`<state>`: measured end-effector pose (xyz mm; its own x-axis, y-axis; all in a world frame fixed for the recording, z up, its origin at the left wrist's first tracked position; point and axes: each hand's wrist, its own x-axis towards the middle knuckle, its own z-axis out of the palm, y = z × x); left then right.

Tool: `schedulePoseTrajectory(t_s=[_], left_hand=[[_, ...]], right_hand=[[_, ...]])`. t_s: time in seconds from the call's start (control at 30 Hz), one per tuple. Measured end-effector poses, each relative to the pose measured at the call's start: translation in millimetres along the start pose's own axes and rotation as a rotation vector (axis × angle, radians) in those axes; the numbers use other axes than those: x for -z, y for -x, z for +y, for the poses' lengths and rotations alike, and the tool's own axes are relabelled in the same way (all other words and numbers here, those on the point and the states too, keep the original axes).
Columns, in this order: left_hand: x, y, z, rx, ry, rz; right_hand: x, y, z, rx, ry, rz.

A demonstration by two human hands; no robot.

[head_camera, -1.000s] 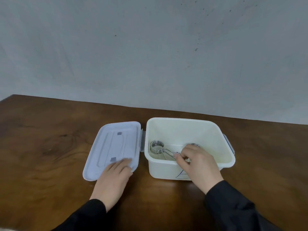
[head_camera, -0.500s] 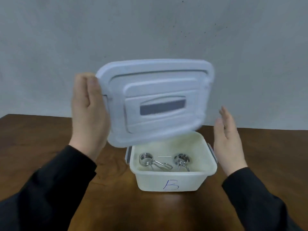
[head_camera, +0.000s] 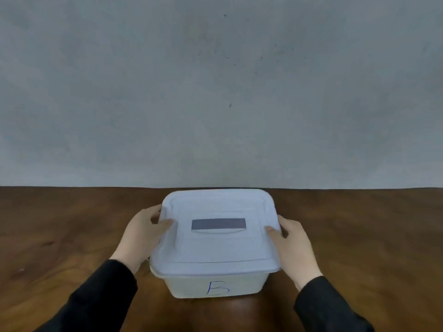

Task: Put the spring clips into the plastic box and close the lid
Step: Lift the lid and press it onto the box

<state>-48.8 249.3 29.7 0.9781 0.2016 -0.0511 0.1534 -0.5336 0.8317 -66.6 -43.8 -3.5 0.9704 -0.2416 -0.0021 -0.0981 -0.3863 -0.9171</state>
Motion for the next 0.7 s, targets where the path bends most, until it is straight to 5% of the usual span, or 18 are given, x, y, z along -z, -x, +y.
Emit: schedulePoseTrajectory(t_s=[0.13, 0.3, 0.5, 0.7], left_hand=[[-4.3, -6.1, -16.0, 0.005, -0.072, -0.061], [-12.2, -2.5, -12.5, 0.104, -0.049, -0.061], [-15.1, -14.2, -17.9, 0.312, 0.041, -0.046], [-10.4, -4.8, -27.2, 0.374, 0.319, -0.229]], right_hand=[[-6.1, -9.0, 17.0, -0.075, 0.106, -0.083], [-1.9, -12.2, 16.6, -0.193, -0.232, -0.221], [-0.8, -28.6, 22.4, -0.352, -0.22, -0.23], [-2.6, -26.1, 22.5, -0.191, -0.162, -0.178]])
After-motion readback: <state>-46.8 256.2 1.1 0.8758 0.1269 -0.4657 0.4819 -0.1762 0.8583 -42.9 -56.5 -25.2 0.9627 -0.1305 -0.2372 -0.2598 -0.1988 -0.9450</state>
